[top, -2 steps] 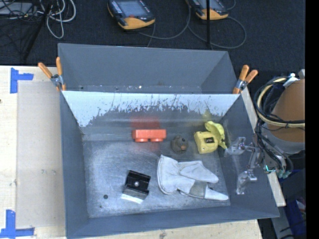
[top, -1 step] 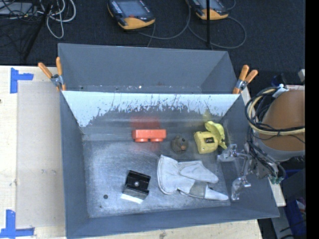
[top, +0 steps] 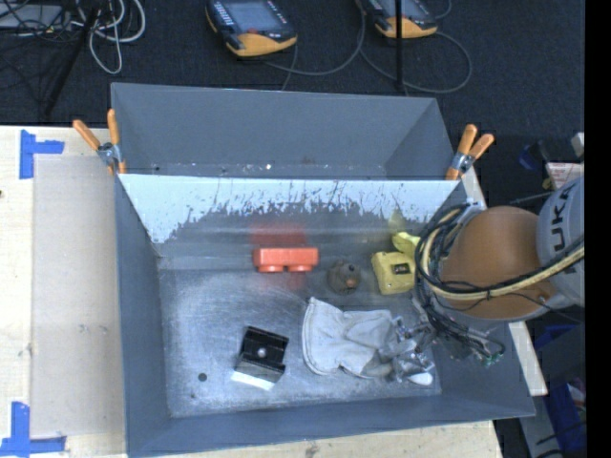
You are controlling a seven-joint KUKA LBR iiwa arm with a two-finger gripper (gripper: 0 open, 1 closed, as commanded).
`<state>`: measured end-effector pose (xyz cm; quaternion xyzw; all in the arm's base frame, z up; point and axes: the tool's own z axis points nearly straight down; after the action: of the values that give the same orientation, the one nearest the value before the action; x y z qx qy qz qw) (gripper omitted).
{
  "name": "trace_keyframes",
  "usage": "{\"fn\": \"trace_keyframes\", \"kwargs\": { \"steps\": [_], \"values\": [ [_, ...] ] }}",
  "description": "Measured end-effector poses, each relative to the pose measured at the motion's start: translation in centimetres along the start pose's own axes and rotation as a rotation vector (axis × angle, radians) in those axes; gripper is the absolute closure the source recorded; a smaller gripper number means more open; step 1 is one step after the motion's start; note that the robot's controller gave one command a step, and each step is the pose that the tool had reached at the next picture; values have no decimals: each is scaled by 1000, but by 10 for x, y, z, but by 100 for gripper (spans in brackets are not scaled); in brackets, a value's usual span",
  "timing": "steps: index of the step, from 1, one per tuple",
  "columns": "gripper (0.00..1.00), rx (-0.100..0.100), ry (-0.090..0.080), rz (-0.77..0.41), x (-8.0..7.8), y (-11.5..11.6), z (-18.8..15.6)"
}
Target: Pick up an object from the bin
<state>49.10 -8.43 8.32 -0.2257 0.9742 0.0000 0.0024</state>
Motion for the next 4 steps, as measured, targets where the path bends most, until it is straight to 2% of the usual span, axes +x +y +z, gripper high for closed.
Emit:
{"fn": "trace_keyframes", "kwargs": {
  "steps": [1,2,3,4],
  "values": [
    [100,0,0,-1,0,0,0],
    [0,1,1,7,0,-2,-86],
    [0,-2,4,6,0,-1,-82],
    [100,7,-18,-69,-10,21,8]
  ]
}}
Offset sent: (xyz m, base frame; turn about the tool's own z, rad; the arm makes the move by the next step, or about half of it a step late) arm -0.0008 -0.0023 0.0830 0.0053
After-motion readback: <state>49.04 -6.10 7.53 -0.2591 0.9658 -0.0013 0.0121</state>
